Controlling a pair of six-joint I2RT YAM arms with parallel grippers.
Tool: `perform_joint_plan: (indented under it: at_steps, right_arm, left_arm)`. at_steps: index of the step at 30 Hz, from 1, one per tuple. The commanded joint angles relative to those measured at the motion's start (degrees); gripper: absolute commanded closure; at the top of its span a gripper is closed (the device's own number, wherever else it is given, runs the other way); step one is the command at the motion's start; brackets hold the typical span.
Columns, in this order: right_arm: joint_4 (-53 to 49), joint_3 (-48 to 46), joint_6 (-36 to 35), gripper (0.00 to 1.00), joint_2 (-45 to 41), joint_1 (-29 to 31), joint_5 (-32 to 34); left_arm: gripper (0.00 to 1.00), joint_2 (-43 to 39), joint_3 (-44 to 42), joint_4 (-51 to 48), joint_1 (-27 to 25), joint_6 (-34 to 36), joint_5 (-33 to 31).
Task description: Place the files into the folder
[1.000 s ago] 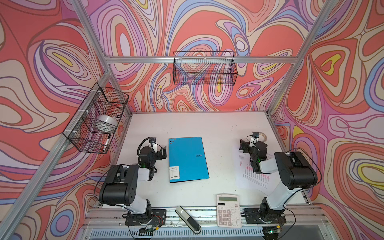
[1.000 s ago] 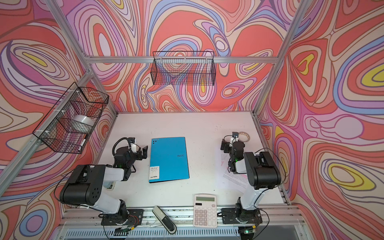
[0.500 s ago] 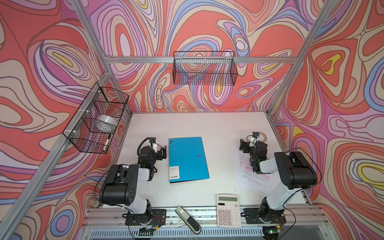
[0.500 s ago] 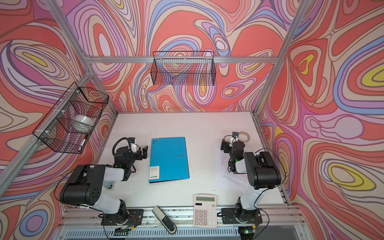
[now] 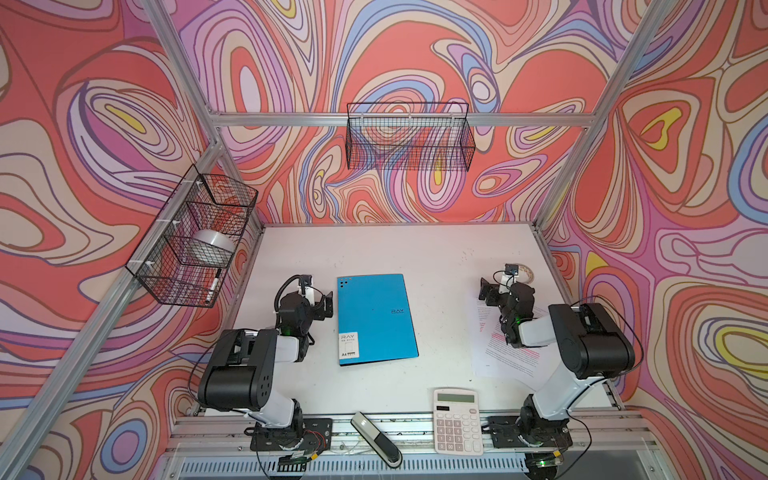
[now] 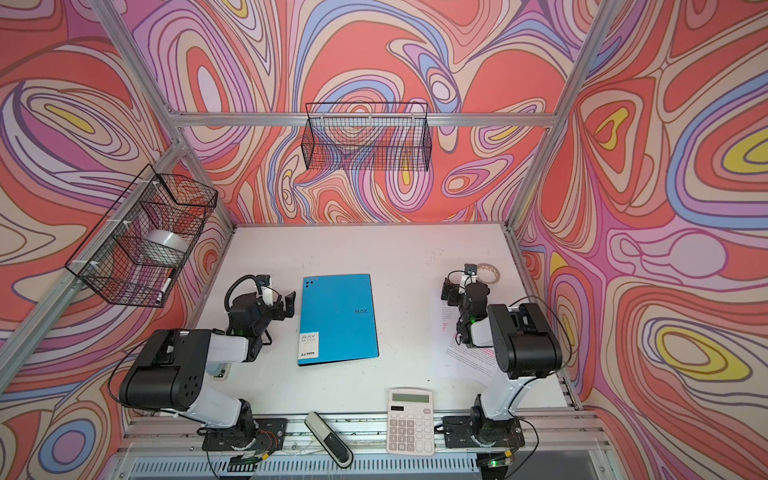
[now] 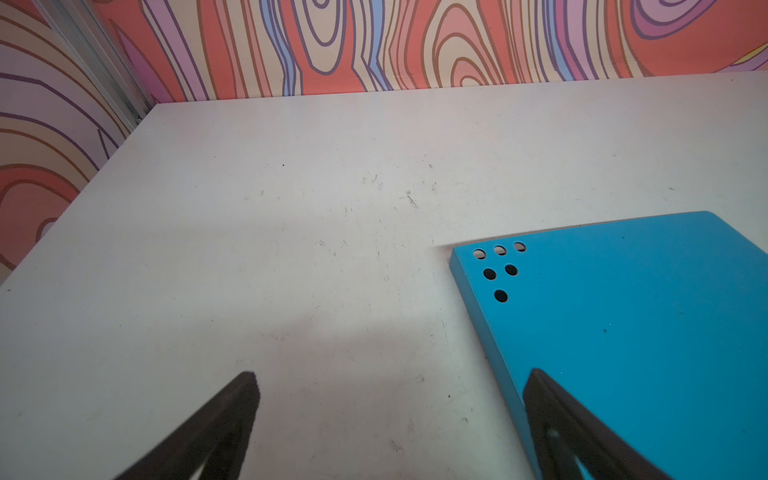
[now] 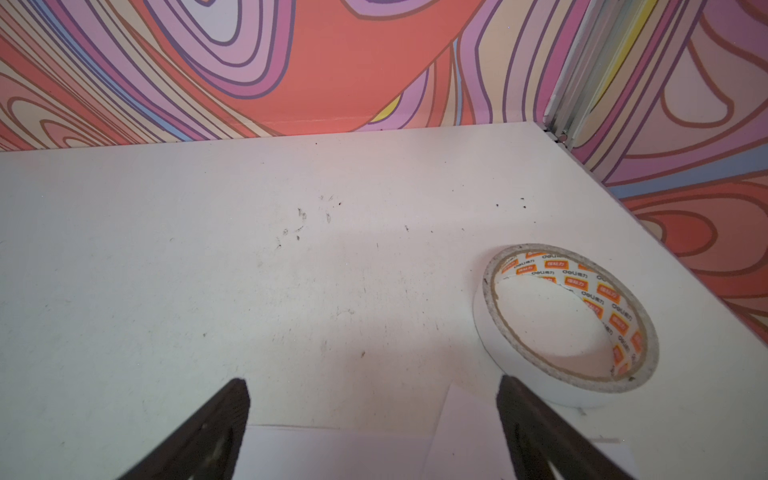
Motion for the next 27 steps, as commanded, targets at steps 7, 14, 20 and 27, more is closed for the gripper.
perform_joint_plan:
  at_steps: [7,14,20,27]
  right_arm:
    - [-0.62,0.81,0.63,0.01,-0.89,-0.16,0.02]
    - [-1.14,0.95,0.83,0.02,-1.63,-0.16,1.58]
    - [-13.24,4.71,1.31,0.02,-8.77,-0.09,3.83]
    - [-44.38,16.54,17.13,0.02,-17.43,-0.1,5.56]
  left_arm:
    - [0.0,-0.55,0.77,0.64,-0.03,0.58,-0.21]
    - [0.0,-1.86,1.32,-1.79,-0.04,1.65,1.9]
    - [0.0,-9.53,4.69,-14.38,-0.03,1.42,1.34]
    - [0.0,-14.96,25.51,-58.0,-1.26,5.06,1.89]
